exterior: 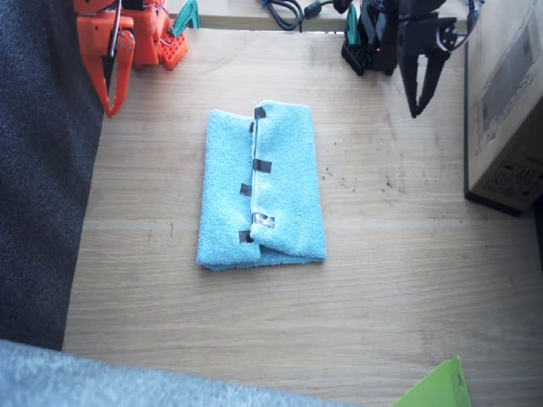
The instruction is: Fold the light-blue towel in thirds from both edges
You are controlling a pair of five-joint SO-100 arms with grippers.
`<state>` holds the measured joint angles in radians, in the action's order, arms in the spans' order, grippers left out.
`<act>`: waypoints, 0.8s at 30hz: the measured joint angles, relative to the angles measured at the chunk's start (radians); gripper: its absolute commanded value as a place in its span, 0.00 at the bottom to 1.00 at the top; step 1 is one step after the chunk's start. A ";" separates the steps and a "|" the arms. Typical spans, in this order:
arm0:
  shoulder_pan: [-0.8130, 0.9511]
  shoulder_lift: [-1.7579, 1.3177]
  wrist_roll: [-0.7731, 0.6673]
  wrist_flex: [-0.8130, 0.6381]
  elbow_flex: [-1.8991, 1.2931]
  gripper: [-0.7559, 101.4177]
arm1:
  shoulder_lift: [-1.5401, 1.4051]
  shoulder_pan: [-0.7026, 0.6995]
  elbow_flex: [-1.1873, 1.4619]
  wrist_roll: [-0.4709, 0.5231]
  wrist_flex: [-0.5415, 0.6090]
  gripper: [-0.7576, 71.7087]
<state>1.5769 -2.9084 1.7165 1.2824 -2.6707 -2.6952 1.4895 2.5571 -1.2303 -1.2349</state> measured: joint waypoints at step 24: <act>0.014 -0.264 -0.074 0.041 -0.110 0.00 | -0.445 -0.089 0.244 -0.233 0.000 0.01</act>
<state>1.5907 -3.1723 1.6429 1.3238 -2.7811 -3.1401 1.4005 2.8010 -1.4634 -1.2349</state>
